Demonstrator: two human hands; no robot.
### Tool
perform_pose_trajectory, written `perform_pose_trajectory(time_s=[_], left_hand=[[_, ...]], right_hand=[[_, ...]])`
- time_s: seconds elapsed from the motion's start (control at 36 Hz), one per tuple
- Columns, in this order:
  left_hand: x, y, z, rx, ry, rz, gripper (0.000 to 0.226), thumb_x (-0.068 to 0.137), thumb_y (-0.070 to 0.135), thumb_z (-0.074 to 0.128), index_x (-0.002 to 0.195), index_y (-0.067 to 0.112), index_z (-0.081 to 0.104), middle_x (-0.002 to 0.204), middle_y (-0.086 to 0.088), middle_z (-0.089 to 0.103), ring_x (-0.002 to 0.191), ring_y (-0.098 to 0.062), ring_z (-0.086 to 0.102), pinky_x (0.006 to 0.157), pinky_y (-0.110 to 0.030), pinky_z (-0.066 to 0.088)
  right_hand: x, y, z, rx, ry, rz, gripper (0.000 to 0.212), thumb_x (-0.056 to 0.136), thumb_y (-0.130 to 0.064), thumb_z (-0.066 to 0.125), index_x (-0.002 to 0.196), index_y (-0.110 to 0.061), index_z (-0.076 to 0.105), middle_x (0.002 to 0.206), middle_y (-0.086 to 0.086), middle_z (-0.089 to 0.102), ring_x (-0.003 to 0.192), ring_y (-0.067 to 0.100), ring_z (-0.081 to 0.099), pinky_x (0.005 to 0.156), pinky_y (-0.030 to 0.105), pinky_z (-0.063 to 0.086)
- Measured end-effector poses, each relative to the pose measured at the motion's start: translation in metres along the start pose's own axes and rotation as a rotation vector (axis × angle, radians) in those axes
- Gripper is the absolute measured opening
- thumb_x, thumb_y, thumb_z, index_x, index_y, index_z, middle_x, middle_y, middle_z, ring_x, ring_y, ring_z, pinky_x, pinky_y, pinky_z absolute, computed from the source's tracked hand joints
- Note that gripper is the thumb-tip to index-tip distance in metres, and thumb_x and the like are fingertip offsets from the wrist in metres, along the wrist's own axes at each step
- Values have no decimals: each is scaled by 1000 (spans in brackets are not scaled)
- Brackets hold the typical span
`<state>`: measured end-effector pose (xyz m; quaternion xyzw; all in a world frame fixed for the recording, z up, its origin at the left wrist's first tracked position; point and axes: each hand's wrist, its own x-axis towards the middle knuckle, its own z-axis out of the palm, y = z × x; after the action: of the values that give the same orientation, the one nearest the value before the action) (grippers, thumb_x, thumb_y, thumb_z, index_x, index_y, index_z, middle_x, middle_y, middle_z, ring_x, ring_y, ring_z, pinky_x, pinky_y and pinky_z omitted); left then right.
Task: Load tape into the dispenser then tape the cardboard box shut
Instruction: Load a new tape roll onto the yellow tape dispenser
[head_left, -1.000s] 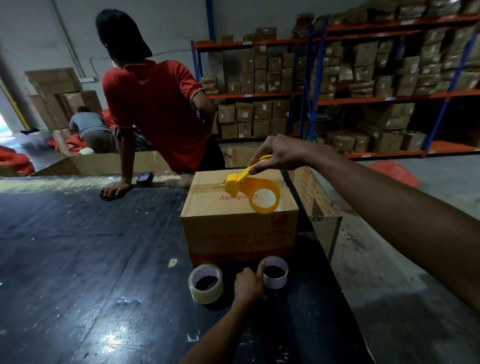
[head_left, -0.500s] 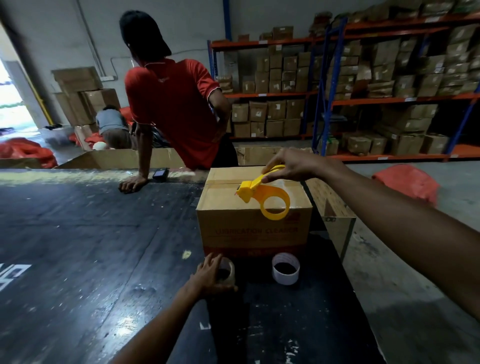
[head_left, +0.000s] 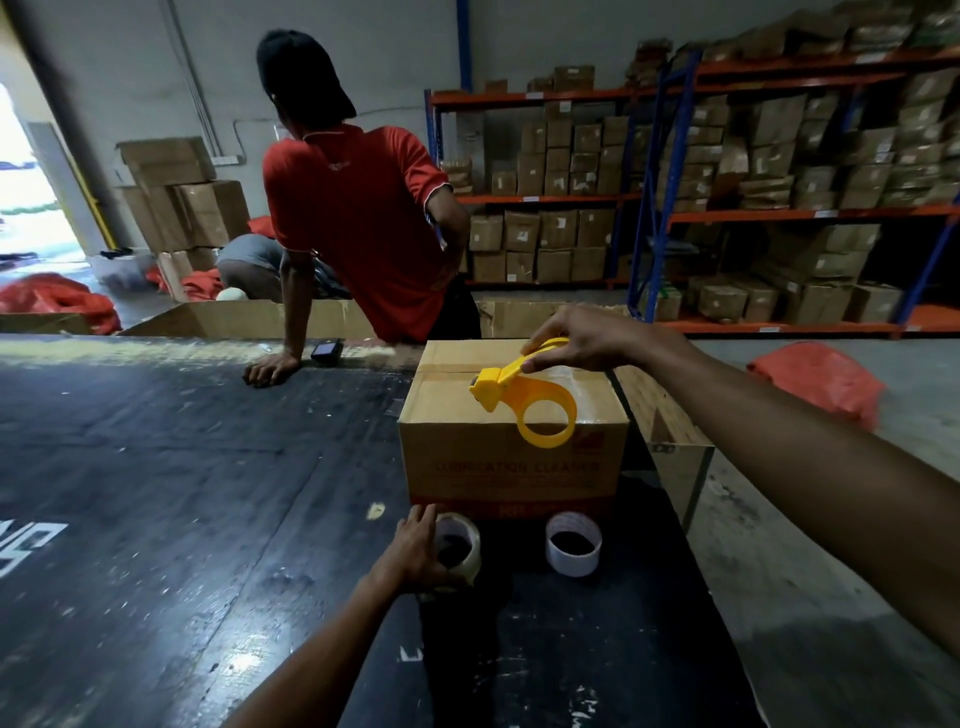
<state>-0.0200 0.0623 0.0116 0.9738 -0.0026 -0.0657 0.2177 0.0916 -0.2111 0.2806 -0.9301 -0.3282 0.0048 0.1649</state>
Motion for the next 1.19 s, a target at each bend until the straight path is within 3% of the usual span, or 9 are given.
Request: perform_pose_trajectory(time_s=[0.08,0.25,0.42,0.61,0.78,0.92,1.0,1.11,1.19], left_hand=[[-8,14,-2,-161,134,96,114,58,66,80,149,13,35,135,-1,38,126,-19,47,109,-36,47],[-23,59,-10,-422,482,261,95,67,48,91,143,18,42,136,4,37,123,-2,46,103,-17,46],[-29,111,-35,-516,777,298,102,64,30,96,147,7,41,143,-6,39,125,9,36,102,6,29],[-33,161,-57,-550,920,302,107,71,38,92,155,13,31,152,-7,37,143,-16,37,112,-28,40],[-34,177,-54,-589,928,290,105,74,35,89,156,13,28,154,-9,35,143,-13,34,115,-36,41],[-32,178,-52,-591,921,226,108,74,31,89,158,16,24,160,-5,29,146,-12,29,118,-50,41],[-31,176,-56,-606,915,202,106,74,28,89,157,14,25,159,-7,30,143,-8,28,118,-46,40],[-30,178,-62,-639,934,196,101,75,28,90,154,11,29,156,-9,33,133,4,25,110,-22,29],[-28,181,-70,-629,950,191,103,74,34,91,154,12,30,154,-9,35,131,3,27,105,-24,32]], right_hand=[[0,1,-1,-10,12,3,38,89,-51,71,121,-29,73,128,-6,66,109,13,56,79,33,45],[1,-5,1,-27,38,13,40,90,-48,71,123,-26,73,132,-3,66,110,12,53,83,35,43],[0,-12,7,-91,111,20,46,89,-52,70,126,-25,72,137,-2,66,125,21,56,90,37,45],[-4,-26,6,-20,150,27,48,88,-57,68,124,-26,74,132,0,68,101,11,54,66,25,38],[-13,-40,0,14,148,14,49,90,-56,67,127,-24,72,136,4,65,117,22,59,81,35,47],[-19,-43,-11,105,135,40,45,89,-57,66,120,-26,76,121,0,73,106,19,64,82,37,56],[-22,-44,-13,141,118,41,44,89,-59,66,119,-29,76,114,-3,75,101,16,66,85,41,58],[-24,-47,-13,148,82,47,57,88,-61,66,133,-26,67,123,-3,70,97,11,65,79,33,55],[-29,-50,-11,130,-23,60,64,92,-53,65,147,-24,51,125,-3,63,90,6,59,66,23,45]])
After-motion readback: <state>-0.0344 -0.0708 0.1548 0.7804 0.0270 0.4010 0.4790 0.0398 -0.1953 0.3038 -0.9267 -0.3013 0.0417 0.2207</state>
